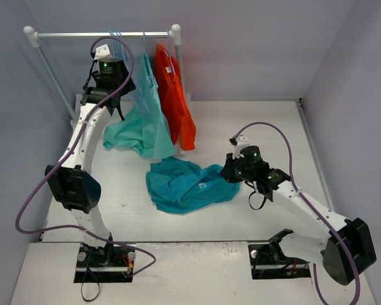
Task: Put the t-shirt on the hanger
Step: Pick up the hanger from the clothesline.
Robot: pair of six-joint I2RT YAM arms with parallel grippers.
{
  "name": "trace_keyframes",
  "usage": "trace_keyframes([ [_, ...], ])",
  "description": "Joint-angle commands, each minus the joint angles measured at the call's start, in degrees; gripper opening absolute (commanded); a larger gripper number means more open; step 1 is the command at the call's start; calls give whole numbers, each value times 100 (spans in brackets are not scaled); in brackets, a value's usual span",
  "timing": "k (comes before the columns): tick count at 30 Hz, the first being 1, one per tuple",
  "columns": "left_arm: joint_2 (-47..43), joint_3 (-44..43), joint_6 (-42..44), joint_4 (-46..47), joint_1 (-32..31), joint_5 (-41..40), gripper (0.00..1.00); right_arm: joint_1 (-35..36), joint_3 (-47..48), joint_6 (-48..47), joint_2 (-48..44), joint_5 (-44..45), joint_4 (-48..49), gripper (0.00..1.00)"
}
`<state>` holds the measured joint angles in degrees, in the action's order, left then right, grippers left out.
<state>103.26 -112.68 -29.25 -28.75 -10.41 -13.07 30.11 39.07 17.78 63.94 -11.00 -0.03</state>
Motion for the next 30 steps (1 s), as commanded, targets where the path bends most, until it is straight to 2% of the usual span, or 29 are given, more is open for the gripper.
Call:
trace_keyframes([
  [1, -219, -65, -81, 422, 15, -94, 50, 48, 20, -29, -184, -51, 267, 0],
  [2, -219, -52, -55, 422, 22, -107, 44, 48, 13, -29, -197, -51, 267, 0],
  [10, -404, 159, 196, 407, 29, -257, 24, 48, -5, -12, -215, -51, 260, 0],
  [26, -922, 816, 605, 337, 120, -301, 19, 48, -6, 15, -214, -85, 267, 0],
  [30, -988, 956, 694, 343, 119, -279, 14, 48, -5, 29, -250, -112, 258, 0],
])
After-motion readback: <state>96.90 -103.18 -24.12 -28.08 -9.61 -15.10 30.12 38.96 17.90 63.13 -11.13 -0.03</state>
